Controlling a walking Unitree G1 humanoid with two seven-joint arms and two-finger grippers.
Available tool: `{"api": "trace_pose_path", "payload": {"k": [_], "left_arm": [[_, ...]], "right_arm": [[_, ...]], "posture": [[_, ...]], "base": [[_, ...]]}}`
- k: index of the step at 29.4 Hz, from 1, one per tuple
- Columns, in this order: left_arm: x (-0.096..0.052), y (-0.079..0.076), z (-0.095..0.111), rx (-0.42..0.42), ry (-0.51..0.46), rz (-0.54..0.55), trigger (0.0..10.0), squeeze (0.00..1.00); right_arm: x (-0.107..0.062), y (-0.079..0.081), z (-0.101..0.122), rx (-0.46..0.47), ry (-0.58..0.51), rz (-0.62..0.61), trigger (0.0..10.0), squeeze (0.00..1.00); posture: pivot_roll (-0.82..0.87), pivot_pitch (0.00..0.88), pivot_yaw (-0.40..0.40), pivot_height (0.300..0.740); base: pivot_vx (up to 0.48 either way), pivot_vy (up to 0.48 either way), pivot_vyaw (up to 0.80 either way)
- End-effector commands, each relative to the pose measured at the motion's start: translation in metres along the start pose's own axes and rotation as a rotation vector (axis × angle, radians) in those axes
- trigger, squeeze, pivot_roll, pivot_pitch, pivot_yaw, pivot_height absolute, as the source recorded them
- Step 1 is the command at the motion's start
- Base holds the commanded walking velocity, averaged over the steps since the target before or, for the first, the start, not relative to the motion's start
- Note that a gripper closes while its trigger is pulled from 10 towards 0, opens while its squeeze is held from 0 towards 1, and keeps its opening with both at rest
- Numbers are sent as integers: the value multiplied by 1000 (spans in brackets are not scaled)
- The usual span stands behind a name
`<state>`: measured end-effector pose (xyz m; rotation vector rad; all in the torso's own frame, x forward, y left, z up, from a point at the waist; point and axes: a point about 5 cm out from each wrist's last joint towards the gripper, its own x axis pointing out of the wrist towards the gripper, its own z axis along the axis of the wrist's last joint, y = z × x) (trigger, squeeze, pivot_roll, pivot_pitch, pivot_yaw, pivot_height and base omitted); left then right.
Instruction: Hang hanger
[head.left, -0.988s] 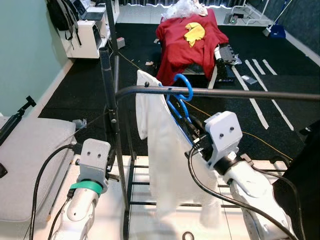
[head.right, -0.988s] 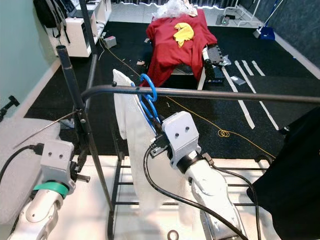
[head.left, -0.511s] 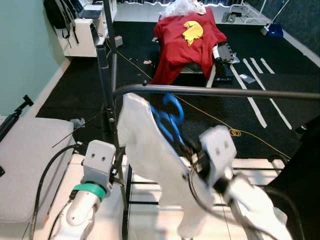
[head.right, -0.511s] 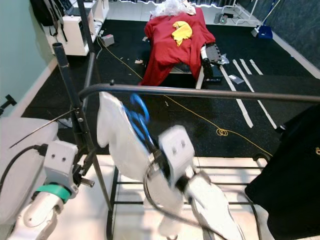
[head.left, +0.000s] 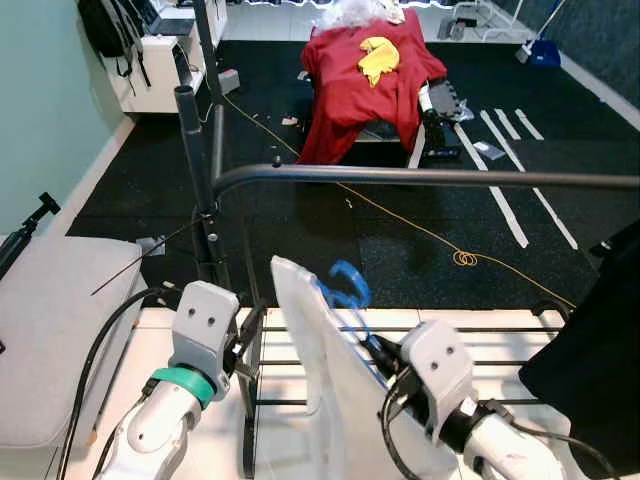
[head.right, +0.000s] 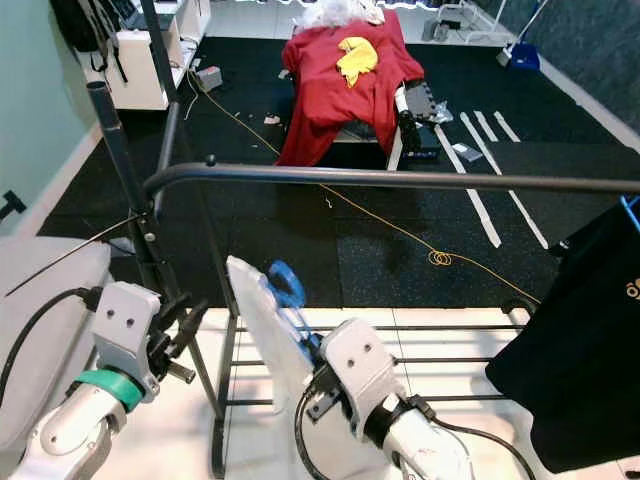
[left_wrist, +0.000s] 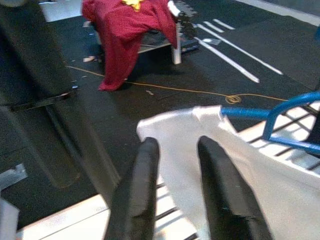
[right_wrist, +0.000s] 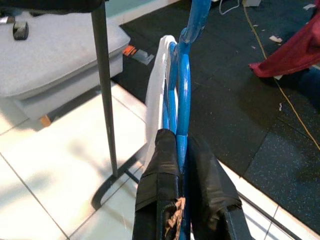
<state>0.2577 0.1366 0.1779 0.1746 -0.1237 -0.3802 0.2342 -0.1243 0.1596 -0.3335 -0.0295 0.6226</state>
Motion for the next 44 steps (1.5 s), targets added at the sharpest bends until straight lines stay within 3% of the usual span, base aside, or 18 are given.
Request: {"api": "trace_pose_path", "payload": {"k": [1,5,15,16,17,18,26,31,32,34,36,41,44], "left_arm": [[-2,-4,3,-11,-1,-43,10000,1000],[-5,-7,5,-18,2,-88,10000,1000],[1,-11,-12,-47,88,-63,10000,1000],[2,-11,-13,-48,104,-58,10000,545],[2,-11,-13,-48,104,-58,10000,545],[4,-11,-15,-59,123,-57,10000,0],[9,-7,-20,-80,157,-22,10000,0],[11,-3,-22,-52,171,6,10000,0],[11,-3,-22,-46,171,10,9529,0],[11,-1,-23,-59,178,20,10000,0],[11,5,-24,-138,199,51,10000,0],[6,20,-27,-177,222,110,10000,0],[-12,21,-27,-187,214,-7,10000,0]], "right_arm": [[1,0,8,-16,-50,22,10000,0],[2,0,18,-33,-83,54,10000,0],[4,6,41,-55,-178,128,10000,0],[3,8,42,-56,-184,139,10000,0],[3,8,42,-56,-184,139,10000,0],[1,10,44,-55,-189,155,10000,0],[-6,21,44,-32,-179,211,10000,0],[-8,22,43,-25,-171,207,10000,0],[-8,21,43,-25,-171,206,10000,0],[-8,21,43,-27,-170,201,10000,0],[-7,16,41,-35,-162,174,10000,0],[-7,7,38,-32,-152,116,10000,0],[-4,-2,34,-25,-137,68,10000,0]], "posture": [[-183,169,59,740],[-174,167,52,740],[-184,160,57,740],[-187,160,61,740],[-187,160,61,740],[-191,159,63,740],[-204,162,73,740],[-207,162,76,740],[-207,162,76,740],[-207,163,77,740],[-206,165,79,740],[-202,170,79,740],[-192,172,81,740]], "base": [[0,0,0],[0,0,0],[0,0,0],[0,0,0],[0,0,0],[0,0,0],[0,0,0],[0,0,0],[0,0,0],[0,0,0],[0,0,0],[0,0,0],[0,0,0]]}}
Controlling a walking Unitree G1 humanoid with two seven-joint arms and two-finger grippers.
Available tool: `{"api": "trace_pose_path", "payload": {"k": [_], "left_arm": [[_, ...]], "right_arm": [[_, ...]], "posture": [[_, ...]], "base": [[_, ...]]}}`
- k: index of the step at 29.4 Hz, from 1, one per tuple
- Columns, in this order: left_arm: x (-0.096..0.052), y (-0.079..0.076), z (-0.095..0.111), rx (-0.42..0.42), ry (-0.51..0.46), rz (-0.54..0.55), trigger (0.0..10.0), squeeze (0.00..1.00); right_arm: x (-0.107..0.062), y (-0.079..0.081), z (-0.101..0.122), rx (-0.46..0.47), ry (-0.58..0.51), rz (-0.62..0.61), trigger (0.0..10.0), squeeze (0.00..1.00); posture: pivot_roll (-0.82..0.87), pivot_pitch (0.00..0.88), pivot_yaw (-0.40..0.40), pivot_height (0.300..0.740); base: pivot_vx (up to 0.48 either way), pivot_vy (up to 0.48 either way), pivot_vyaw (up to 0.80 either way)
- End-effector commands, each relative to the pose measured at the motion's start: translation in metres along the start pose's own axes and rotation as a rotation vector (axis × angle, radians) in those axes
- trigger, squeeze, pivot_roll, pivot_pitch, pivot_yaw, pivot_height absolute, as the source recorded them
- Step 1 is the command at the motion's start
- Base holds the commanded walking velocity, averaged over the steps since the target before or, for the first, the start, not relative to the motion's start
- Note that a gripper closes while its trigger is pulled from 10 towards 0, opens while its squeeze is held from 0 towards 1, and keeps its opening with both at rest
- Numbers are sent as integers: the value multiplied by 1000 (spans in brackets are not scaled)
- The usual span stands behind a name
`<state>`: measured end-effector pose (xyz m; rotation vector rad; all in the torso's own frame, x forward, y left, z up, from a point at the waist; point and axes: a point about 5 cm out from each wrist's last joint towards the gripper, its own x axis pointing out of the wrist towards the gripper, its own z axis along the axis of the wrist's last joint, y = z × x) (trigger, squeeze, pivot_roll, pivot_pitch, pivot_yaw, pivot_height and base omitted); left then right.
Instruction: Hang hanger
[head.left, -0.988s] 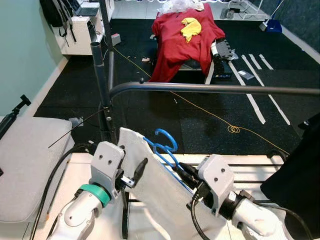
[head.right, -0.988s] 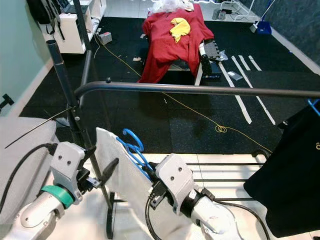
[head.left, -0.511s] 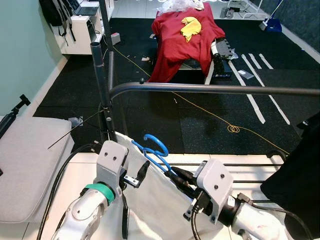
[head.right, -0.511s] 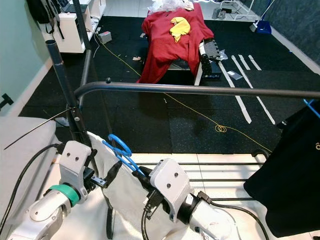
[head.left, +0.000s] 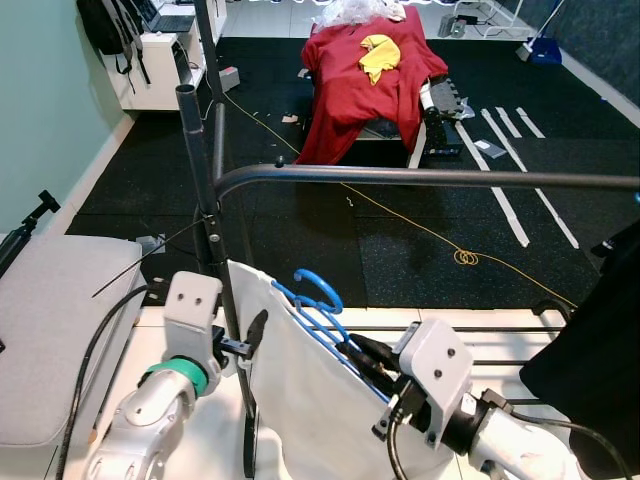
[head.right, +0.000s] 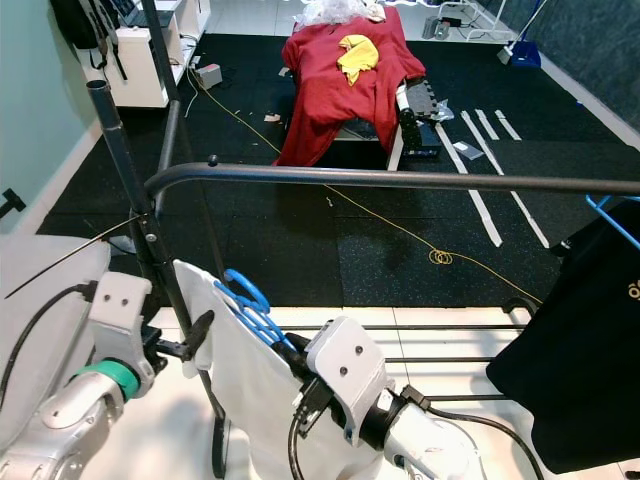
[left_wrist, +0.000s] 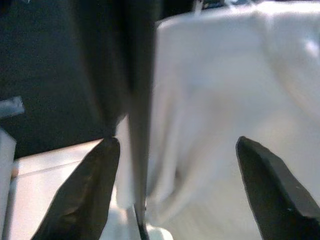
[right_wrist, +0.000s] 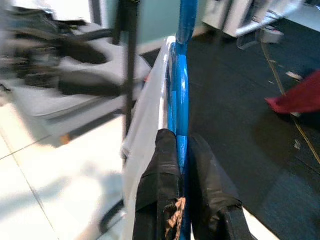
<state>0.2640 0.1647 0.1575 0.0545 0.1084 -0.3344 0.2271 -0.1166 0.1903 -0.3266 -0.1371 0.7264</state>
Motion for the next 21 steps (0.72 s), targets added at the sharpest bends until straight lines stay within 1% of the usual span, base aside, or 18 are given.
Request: {"api": "trace_pose_path", "payload": {"k": [1,4,6,7,8,9,12,15,16,17,18,21], "left_arm": [[-9,-5,-4,-35,13,-80,10000,0],[-8,-9,-4,-51,9,-88,10000,0],[-4,-15,0,-95,2,-87,10000,0],[-4,-15,0,-95,2,-87,10000,0],[-2,-18,1,-122,-1,-93,10000,0],[0,-22,3,-150,-5,-111,10000,0],[1,-25,5,-165,-7,-123,10000,0],[8,-35,10,-196,-7,-168,10000,0],[8,-35,10,-196,-7,-168,10000,0],[11,-36,11,-213,-11,-162,10000,0],[11,-36,11,-213,-11,-162,10000,0],[17,-36,16,-230,-25,-138,10000,0]], "right_arm": [[0,-5,1,-1,-19,-28,10000,0],[2,-6,2,0,-26,-27,10000,0],[4,-5,3,3,-38,-17,10000,0],[4,-5,3,3,-38,-17,10000,0],[5,-4,3,5,-41,-14,10000,0],[6,-4,3,2,-43,-11,10000,0],[7,-4,3,0,-43,-10,10000,0],[13,-3,0,1,-49,2,10000,0],[13,-3,0,1,-49,2,10000,0],[15,-2,0,4,-52,12,10000,0],[15,-2,0,4,-52,12,10000,0],[18,2,-1,10,-57,29,10000,0]], "posture": [[-190,172,81,740],[-183,173,80,740],[-183,172,79,740],[-183,172,79,740],[-182,171,78,740],[-182,171,79,740],[-182,171,79,740],[-181,171,80,740],[-181,171,80,740],[-179,171,83,740],[-179,171,83,740],[-177,170,83,740]], "base": [[0,0,0],[0,0,0],[0,0,0],[0,0,0],[0,0,0],[0,0,0],[0,0,0],[0,0,0],[0,0,0],[0,0,0],[0,0,0],[0,0,0]]}}
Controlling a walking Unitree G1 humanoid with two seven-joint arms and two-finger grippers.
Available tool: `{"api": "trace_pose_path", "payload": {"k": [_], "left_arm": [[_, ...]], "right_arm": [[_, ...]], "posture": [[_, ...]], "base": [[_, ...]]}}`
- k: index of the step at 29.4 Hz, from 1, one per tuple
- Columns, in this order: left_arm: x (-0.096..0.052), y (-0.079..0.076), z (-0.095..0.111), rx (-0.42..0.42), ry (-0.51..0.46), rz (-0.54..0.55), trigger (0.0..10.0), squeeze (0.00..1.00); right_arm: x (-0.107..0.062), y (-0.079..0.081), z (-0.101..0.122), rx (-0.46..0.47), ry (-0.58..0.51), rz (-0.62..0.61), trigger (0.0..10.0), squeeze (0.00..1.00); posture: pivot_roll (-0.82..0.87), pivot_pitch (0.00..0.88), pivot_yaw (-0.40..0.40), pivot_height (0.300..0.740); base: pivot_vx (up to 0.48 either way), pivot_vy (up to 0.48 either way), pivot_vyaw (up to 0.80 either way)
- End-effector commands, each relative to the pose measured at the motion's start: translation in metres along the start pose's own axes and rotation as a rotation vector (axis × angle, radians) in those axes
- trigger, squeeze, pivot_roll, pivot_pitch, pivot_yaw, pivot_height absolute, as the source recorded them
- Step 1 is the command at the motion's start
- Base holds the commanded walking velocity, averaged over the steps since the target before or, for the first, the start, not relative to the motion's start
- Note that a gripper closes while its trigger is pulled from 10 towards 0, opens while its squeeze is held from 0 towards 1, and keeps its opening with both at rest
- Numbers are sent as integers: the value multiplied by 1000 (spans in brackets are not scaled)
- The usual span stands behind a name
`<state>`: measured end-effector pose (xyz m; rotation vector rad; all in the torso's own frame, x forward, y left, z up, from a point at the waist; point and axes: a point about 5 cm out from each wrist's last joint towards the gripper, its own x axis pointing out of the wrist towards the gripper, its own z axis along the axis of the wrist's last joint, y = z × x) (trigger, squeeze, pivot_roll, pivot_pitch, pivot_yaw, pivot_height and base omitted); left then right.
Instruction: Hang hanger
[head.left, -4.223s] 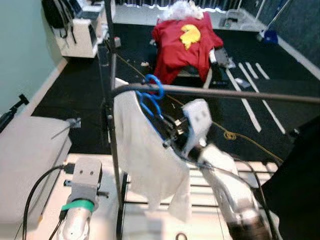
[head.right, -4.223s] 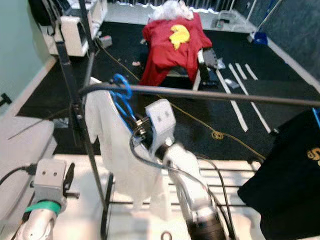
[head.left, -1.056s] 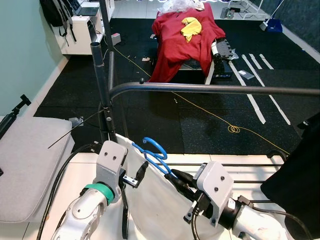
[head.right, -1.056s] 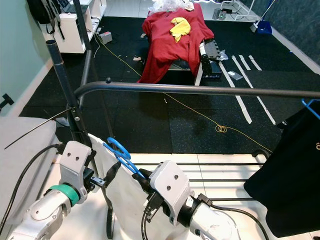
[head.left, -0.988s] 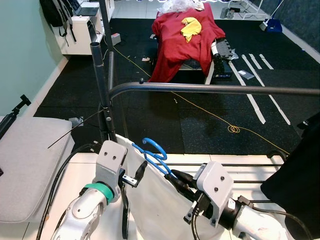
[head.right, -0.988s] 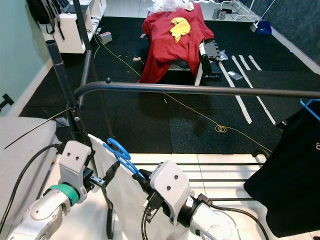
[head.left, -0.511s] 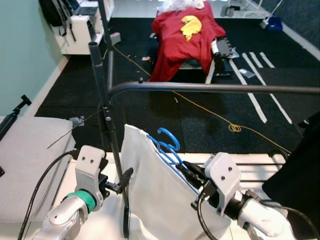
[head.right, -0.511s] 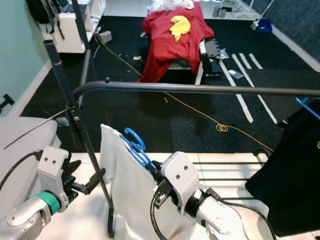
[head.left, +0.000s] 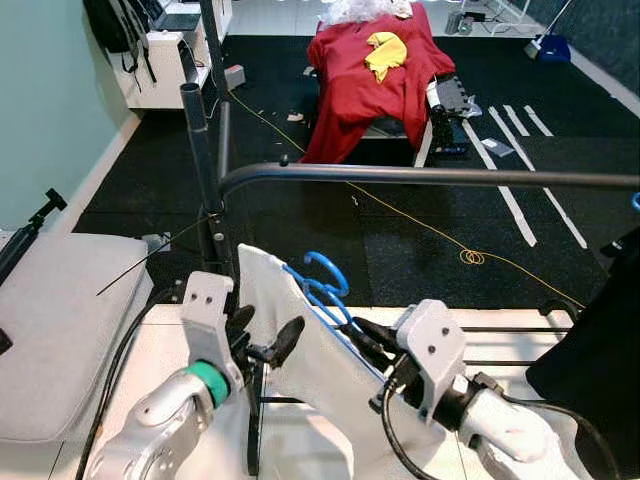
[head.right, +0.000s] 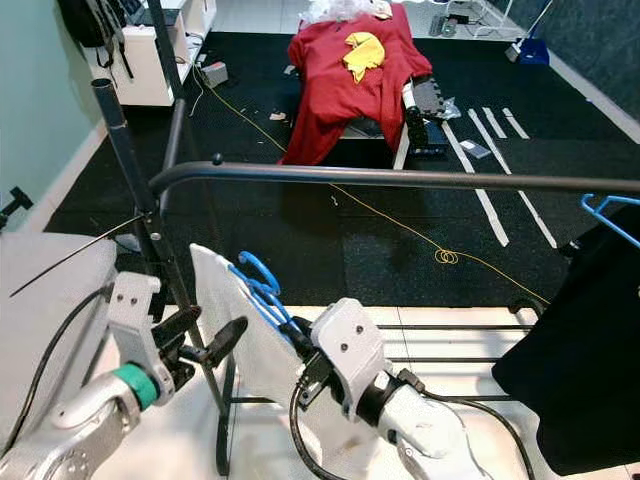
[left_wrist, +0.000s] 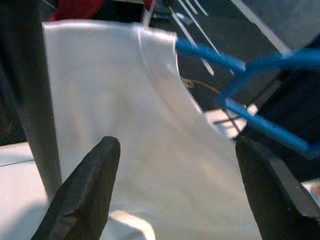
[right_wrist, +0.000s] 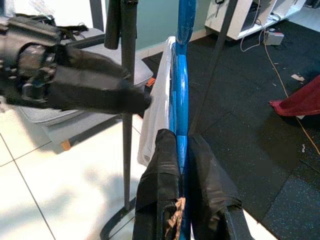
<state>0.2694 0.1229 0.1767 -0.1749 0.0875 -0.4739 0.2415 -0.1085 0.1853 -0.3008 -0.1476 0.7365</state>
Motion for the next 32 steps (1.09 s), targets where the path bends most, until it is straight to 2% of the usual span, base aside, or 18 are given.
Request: {"api": "trace_pose_path", "payload": {"k": [1,5,14,18,32], "left_arm": [[3,3,-5,-21,24,32,10000,0],[7,4,-2,-27,14,52,10000,0],[12,3,-4,39,13,84,10000,0],[0,15,-1,-53,16,77,10000,0],[-10,11,-12,-3,59,34,10000,0]], "right_arm": [[3,5,5,-7,-39,31,10000,0],[4,7,5,0,-43,40,10000,0],[7,7,10,-3,-73,47,10000,0],[4,1,9,-20,-63,17,10000,0],[7,-3,13,-31,-85,-1,10000,0]], "posture": [[-176,169,83,740],[-175,169,81,740],[-178,168,75,740],[-181,170,75,740],[-169,161,75,740]], "base": [[0,0,0],[0,0,0],[0,0,0],[0,0,0],[0,0,0]]}}
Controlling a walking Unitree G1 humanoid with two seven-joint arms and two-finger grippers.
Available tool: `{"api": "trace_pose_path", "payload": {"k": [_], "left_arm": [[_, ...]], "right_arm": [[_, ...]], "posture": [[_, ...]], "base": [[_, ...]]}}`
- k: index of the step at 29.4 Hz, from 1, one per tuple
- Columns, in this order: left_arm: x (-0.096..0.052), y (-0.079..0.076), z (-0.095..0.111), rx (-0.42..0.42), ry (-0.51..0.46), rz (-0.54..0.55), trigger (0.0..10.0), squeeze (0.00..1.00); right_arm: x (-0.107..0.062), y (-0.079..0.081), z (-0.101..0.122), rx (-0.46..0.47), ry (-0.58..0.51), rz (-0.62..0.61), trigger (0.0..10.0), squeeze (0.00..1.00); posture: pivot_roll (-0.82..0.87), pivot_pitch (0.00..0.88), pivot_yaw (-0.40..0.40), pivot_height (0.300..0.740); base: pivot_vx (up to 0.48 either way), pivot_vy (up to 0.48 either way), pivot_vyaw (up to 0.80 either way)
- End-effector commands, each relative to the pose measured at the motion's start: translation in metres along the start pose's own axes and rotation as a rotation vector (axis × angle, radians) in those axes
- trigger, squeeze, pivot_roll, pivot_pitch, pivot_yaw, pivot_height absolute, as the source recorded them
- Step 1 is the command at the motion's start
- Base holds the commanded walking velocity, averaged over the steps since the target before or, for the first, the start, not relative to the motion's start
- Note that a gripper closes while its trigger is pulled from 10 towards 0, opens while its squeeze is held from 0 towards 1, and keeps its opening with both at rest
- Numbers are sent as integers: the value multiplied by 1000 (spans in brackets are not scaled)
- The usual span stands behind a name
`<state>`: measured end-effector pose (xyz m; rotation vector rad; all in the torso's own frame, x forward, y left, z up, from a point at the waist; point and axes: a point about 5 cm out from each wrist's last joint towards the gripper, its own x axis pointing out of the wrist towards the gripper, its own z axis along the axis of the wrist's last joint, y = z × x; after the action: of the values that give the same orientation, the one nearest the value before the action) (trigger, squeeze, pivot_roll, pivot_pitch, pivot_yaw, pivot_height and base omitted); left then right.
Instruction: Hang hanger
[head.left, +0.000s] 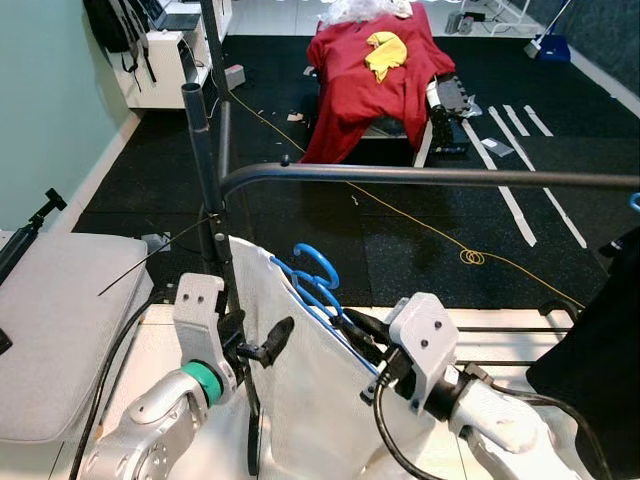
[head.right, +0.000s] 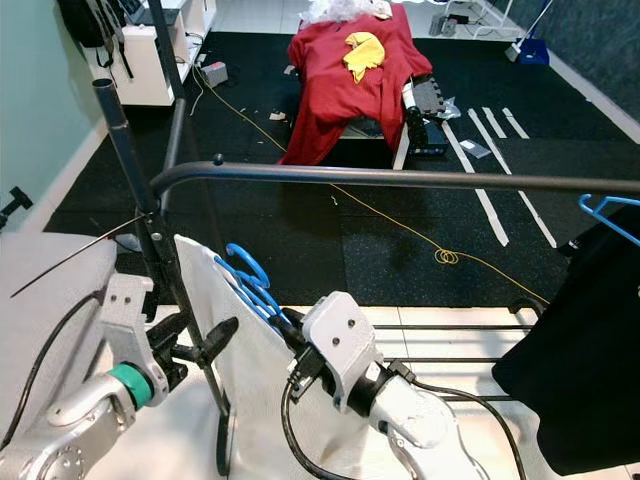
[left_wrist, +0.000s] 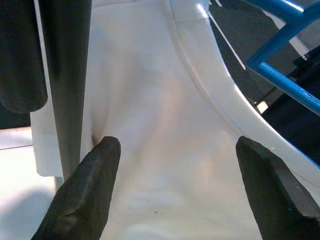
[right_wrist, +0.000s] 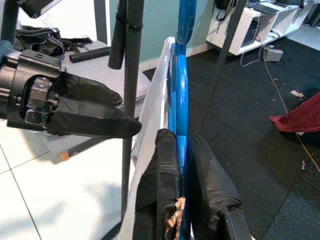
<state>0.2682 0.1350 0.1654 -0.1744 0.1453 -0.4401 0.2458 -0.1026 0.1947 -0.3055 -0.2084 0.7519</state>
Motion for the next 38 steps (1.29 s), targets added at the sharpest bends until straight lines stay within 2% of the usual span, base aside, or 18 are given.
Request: {"api": "trace_pose_path", "payload": {"k": [1,7,17,21,25,26,27,32,38], "left_arm": [[-3,-1,-3,12,6,-4,10000,0],[-6,-4,-10,79,40,-23,10000,0],[5,-10,-11,67,30,-13,10000,0],[10,-13,-5,37,7,-26,10000,0],[10,-16,1,-20,-10,-62,10000,0],[9,-18,7,-68,-27,-95,10000,0],[9,-18,7,-68,-27,-95,10000,0],[10,-21,9,-46,-34,-109,10000,0],[19,-22,7,17,-46,-32,10000,0]], "right_arm": [[0,-1,4,-6,-29,-10,10000,0],[4,-6,9,-13,-57,-23,10000,0],[9,-7,18,-12,-101,-19,10000,0],[9,-4,16,-10,-95,-4,10000,0],[10,-3,14,-7,-88,1,10000,0],[10,-2,12,-5,-84,3,10000,0],[10,-2,12,-5,-84,3,10000,0],[12,-1,11,-2,-84,7,10000,0],[15,0,14,0,-98,15,10000,0]], "posture": [[-169,161,75,740],[-173,153,65,740],[-188,148,63,740],[-189,150,62,740],[-187,152,64,740],[-182,153,64,740],[-182,153,64,740],[-176,155,65,740],[-176,155,65,740]], "base": [[0,0,0],[0,0,0],[0,0,0],[0,0,0],[0,0,0],[0,0,0],[0,0,0],[0,0,0],[0,0,0]]}}
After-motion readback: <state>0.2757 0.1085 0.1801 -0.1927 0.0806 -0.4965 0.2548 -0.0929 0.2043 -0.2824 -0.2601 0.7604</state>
